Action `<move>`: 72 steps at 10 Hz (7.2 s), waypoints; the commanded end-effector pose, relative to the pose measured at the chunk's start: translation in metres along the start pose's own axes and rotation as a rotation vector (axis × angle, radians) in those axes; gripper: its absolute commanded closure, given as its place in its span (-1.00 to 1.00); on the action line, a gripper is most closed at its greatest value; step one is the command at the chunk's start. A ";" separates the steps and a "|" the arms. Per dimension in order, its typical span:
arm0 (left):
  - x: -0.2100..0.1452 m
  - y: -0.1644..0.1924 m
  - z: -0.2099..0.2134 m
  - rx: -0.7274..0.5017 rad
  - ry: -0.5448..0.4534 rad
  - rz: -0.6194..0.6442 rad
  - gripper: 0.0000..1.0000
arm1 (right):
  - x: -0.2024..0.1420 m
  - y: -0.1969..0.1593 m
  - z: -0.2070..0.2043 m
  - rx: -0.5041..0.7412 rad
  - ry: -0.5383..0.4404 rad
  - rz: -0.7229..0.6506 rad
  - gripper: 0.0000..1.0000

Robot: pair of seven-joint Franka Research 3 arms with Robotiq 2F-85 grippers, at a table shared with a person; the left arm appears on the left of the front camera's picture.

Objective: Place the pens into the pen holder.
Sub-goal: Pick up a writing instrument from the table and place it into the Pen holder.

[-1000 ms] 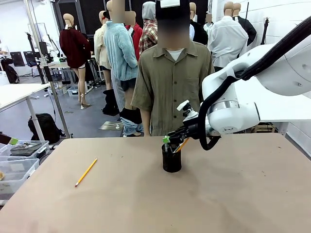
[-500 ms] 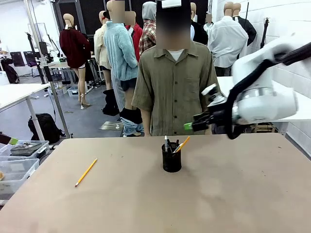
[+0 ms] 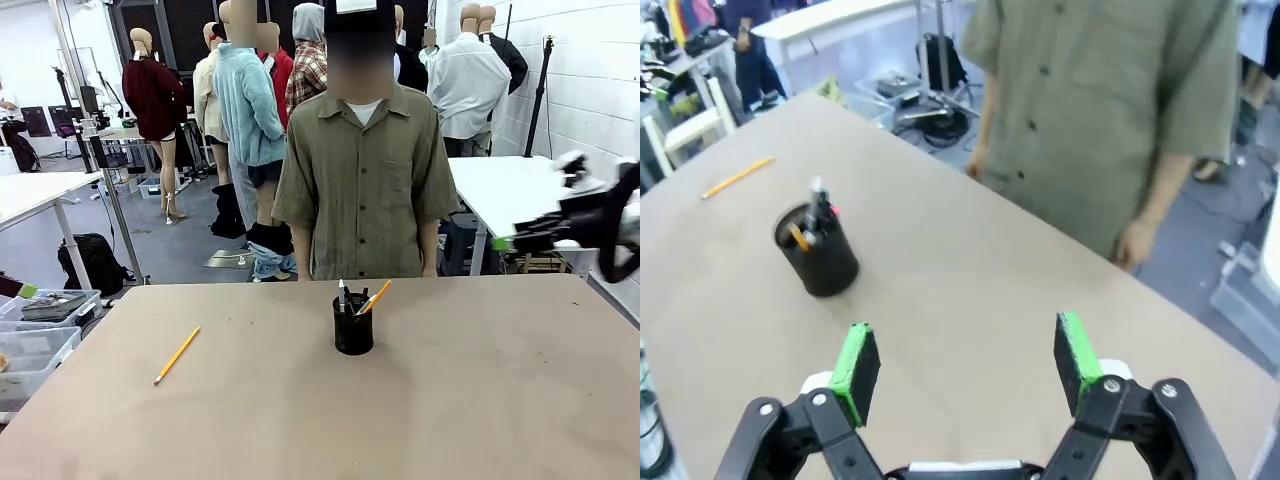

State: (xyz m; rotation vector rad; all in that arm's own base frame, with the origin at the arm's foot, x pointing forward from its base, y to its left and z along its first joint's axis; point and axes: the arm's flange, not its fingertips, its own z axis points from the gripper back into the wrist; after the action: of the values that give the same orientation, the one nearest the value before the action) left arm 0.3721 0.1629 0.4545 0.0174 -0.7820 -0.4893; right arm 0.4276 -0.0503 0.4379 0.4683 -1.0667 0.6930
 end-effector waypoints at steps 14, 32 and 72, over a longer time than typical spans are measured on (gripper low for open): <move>0.057 -0.009 -0.031 0.039 0.150 -0.024 -1.00 | -0.038 -0.047 0.067 -0.092 0.073 -0.096 -0.76; 0.148 -0.187 -0.193 -0.091 0.490 0.076 -1.00 | -0.038 -0.047 0.067 -0.092 0.073 -0.096 -0.76; 0.195 -0.206 -0.139 -0.941 -0.260 0.091 1.00 | -0.038 -0.047 0.067 -0.092 0.073 -0.096 -0.76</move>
State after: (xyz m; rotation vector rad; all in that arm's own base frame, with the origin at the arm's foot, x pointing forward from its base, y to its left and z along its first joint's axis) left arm 0.4923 -0.1170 0.4516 -0.8725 -0.6970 -0.7580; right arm 0.4066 -0.1380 0.4320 0.4121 -1.0005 0.5617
